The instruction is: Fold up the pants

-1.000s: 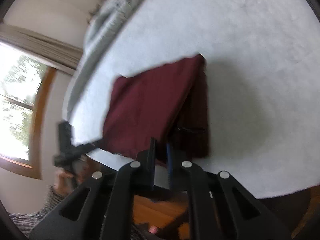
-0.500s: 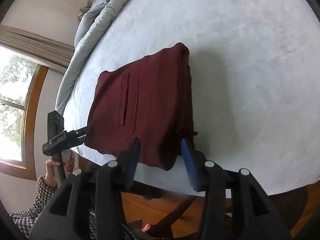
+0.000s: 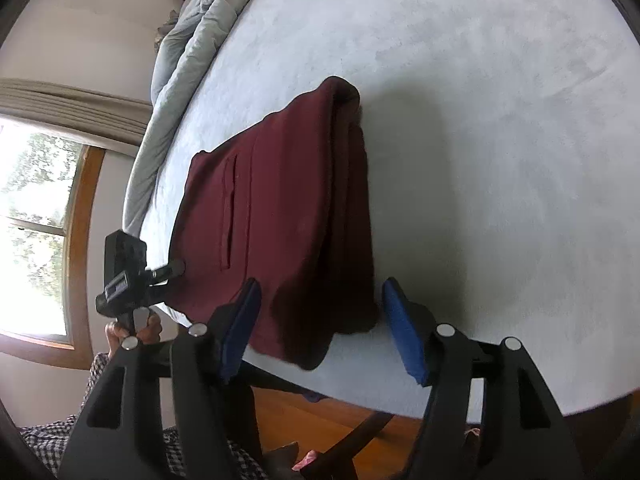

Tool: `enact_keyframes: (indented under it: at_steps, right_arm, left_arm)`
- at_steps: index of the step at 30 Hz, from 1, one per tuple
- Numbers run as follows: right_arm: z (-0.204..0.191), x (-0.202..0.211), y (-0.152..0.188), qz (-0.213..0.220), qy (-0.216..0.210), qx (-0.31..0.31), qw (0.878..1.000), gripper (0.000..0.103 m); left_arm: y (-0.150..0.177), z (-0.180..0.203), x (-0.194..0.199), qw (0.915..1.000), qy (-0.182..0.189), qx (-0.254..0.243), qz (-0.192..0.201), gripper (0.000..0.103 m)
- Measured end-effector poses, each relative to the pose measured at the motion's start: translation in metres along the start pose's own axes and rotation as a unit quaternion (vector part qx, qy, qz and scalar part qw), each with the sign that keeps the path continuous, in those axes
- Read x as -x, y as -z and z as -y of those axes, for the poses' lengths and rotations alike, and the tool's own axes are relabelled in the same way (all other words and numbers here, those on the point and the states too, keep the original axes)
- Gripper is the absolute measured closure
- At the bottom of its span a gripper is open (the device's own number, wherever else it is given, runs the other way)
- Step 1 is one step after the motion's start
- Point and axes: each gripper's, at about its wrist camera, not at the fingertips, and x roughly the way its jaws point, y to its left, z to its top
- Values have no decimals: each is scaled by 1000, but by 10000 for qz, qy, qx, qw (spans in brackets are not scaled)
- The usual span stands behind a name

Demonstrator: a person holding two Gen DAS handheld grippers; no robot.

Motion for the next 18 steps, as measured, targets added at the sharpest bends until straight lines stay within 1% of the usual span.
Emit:
enact_keyframes:
  at_steps: [2,4,6,7,9,10,11,12,13,14,15,16,17,18]
  right_arm:
    - [7,-8,-4,-93,-72,-20,9999,33]
    - [14,-17,-9,-180,-137,-15,9997,30]
    - [18,-25,-13,-253,-222,-34,9994,29]
    - [21,-31,-15,-291,-370,-85,9989,29]
    - [23,-40,-19,-388,-694,-160,9967,29]
    - [24,-44,-21,-432,-749,-182,9961,28]
    - [24,-50,-23,-482,-777,-187,9956,25]
    - [23,-57,-25,-511,-818,-173,9952,25]
    - [20,-62,-27,-504,-829,-159,9952,25]
    - [18,-63,-28,-496,-833,-165,9952,30]
    - [15,-63,-29,-504,-850,-147,9950,40]
    - [12,-61,-28,-504,-844,-96,9951,46]
    - [7,-57,-27,-474,-861,11,9952,55]
    - [3,-51,-26,-427,-968,70,9944,62]
  left_arm:
    - [-1,-1,4,9999,58,-95,-37,28]
    - [-2,-8,3,9999,102,-24,-125,28]
    - [-4,-17,4,9997,142,53,-172,24]
    - [-6,-19,1,9996,178,85,-201,22]
    - [-16,-17,-7,9994,213,115,-258,16]
    - [-18,-18,-12,9991,251,132,-305,14]
    - [-17,-20,-13,9990,260,146,-337,13]
    - [-19,-20,-16,9988,244,177,-378,13]
    - [-20,-21,-16,9988,218,175,-397,13]
    - [-20,-20,-16,9989,191,150,-408,14]
    - [-17,-20,-12,9990,174,113,-391,20]
    - [-16,-18,-9,9992,179,96,-354,26]
    - [-14,-19,-2,9994,204,83,-276,43]
    - [-14,-20,3,9994,225,98,-236,53]
